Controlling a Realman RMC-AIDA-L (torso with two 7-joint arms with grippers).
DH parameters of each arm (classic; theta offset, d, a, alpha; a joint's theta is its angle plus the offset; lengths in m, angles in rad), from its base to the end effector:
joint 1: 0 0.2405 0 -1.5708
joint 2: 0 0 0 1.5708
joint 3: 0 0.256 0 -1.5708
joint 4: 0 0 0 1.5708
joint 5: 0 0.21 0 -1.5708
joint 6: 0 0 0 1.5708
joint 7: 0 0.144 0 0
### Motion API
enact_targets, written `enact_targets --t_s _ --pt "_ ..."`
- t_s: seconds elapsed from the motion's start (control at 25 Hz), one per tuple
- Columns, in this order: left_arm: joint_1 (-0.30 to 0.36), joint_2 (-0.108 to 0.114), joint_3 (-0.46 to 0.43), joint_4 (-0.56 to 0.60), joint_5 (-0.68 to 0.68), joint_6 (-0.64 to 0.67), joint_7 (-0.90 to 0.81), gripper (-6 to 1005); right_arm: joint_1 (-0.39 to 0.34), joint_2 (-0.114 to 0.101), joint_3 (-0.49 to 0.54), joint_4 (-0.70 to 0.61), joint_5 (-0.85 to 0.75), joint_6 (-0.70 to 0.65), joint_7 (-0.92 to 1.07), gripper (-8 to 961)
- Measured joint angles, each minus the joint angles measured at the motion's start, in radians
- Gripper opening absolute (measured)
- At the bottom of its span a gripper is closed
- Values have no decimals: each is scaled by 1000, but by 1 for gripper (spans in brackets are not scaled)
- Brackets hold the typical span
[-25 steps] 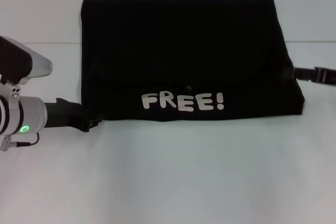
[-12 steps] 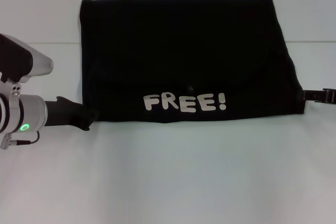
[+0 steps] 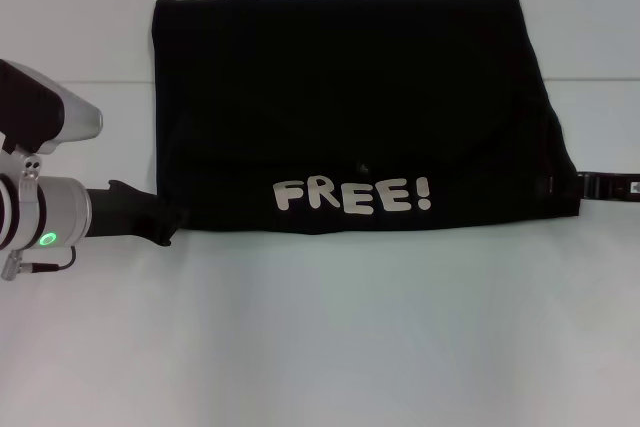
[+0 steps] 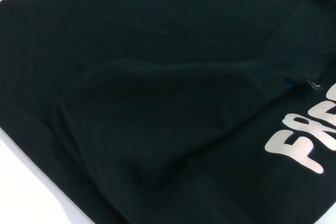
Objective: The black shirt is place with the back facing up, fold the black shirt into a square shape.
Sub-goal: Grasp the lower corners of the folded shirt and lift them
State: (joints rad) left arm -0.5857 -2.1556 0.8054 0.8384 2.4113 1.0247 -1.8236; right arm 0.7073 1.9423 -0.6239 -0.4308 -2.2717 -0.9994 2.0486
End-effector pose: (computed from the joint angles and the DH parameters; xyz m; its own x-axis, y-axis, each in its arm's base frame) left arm -0.2869 0.3887 -0.0060 0.7904 0.5706 0.2230 0.5897 -0.6100 -0.5293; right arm 0.3183 0.4088 0.0276 0.4065 -0.7711 -0.4900 -0.9073 -0.2777 -0.3157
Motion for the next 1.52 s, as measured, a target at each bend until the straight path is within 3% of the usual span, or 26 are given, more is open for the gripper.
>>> enact_targets --t_s 0.28,0.48,0.72,1.08,1.52 --pt "0 0 0 -1 1 0 1 6 -10 8 -24 4 0 26 0 450" --pt "0 0 0 -1 10 0 0 6 -19 10 -22 1 0 35 -5 206" --pt "0 0 -2 -1 14 0 -5 5 -30 10 -15 -5 5 26 -14 33" --pt "40 0 -17 86 26 109 -57 6 -98 13 -10 -96 8 -106 -20 33" --pt "102 4 -106 219 45 397 -49 5 -202 -1 27 -146 6 -366 -114 32"
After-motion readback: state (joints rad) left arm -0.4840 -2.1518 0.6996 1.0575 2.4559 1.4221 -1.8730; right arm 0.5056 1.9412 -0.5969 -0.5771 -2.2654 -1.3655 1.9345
